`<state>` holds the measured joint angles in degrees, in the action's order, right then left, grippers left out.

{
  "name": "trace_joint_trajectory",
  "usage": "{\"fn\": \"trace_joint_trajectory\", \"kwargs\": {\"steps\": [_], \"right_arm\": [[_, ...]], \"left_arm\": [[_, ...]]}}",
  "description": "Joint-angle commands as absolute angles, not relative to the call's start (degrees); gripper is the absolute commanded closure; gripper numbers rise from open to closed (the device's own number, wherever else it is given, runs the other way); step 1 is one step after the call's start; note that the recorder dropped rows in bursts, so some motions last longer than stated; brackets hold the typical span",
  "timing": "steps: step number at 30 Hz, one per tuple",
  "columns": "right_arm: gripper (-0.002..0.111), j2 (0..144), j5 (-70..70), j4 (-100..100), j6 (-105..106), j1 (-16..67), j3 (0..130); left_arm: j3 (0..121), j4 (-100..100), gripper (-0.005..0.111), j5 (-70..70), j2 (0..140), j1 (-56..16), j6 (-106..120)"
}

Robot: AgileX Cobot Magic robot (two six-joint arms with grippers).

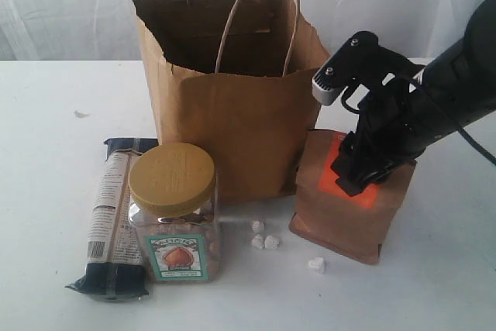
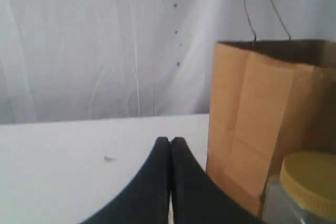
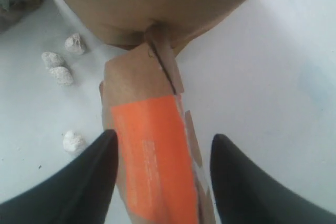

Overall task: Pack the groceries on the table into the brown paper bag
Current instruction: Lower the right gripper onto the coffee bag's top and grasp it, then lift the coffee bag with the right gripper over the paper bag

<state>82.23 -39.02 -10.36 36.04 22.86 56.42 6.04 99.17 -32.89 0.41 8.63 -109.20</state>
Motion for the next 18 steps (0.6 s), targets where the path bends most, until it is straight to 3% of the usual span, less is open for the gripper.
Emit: {"fn": "trace_joint_trajectory", "kwargs": {"steps": [1,8,14,18], "right_arm": [[0.058,82.42,-39.26,-10.67,35.76,22.91,54.92],[0.062,82.42,-38.07,-10.46,35.95,22.91,53.12],[0.096,82.05,-38.96,-10.33,35.95,22.91,53.12],[0.108,79.92,-39.09,-8.08,35.61,22.91,53.12]], "left_arm": [[0.00,99.95,0.107,-33.44,0.00,8.79,-109.31],[0.00,99.95,0.107,-33.13,0.00,8.79,-109.17],[0.00,99.95,0.107,-33.13,0.00,8.79,-109.17],[0.00,99.95,0.107,-33.13,0.00,8.79,-109.17]]}}
